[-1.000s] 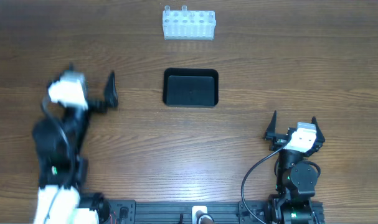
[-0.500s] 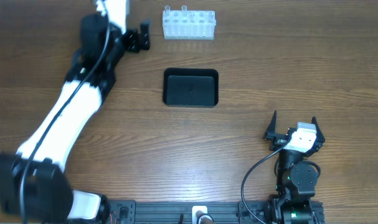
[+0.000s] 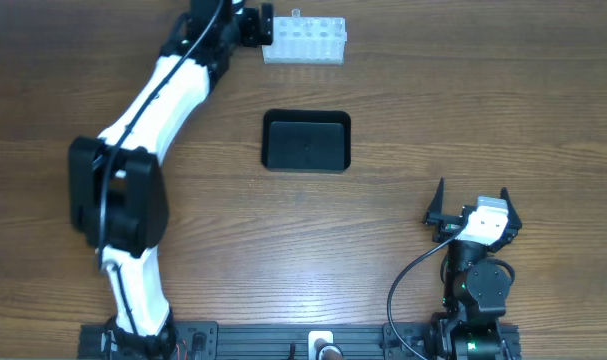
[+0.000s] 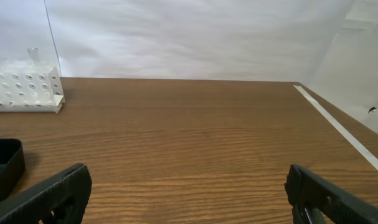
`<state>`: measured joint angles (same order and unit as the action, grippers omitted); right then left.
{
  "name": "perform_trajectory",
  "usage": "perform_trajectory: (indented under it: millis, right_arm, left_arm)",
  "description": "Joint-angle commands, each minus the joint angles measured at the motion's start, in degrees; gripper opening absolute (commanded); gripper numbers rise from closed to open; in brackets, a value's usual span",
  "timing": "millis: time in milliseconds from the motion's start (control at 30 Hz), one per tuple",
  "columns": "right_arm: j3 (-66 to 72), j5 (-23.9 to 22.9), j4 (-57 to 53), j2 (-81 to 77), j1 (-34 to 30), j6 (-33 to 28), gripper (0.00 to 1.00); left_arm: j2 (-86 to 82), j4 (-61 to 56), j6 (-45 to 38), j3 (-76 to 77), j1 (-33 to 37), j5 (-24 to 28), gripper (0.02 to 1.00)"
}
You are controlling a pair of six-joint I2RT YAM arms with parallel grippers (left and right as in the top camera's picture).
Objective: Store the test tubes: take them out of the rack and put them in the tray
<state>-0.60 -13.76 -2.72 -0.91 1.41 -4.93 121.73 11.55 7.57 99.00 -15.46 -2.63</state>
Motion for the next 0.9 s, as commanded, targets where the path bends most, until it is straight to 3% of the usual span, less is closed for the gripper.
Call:
perform_trajectory:
  millis: [33, 500, 667, 900]
  right_arm:
    - [0.3, -0.9, -0.1, 0.3, -0.3, 0.0, 0.991]
    - [0.3, -0.9, -0.1, 0.3, -0.3, 0.0, 0.991]
    - [0.3, -0.9, 0.0, 0.3, -0.3, 0.0, 0.991]
    - [0.3, -0.9, 0.0, 0.3, -0.3, 0.0, 0.993]
  left_arm:
    - [4.3, 0.5, 0.9, 5.4, -1.0, -0.7, 0.998]
    - [10.3, -1.9, 2.0, 8.4, -1.2, -2.0, 0.993]
    - [11.2, -3.9, 1.9, 8.5, -1.5, -2.0, 0.873]
    - [13.0, -4.1, 1.9, 10.2, -2.0, -2.0, 0.781]
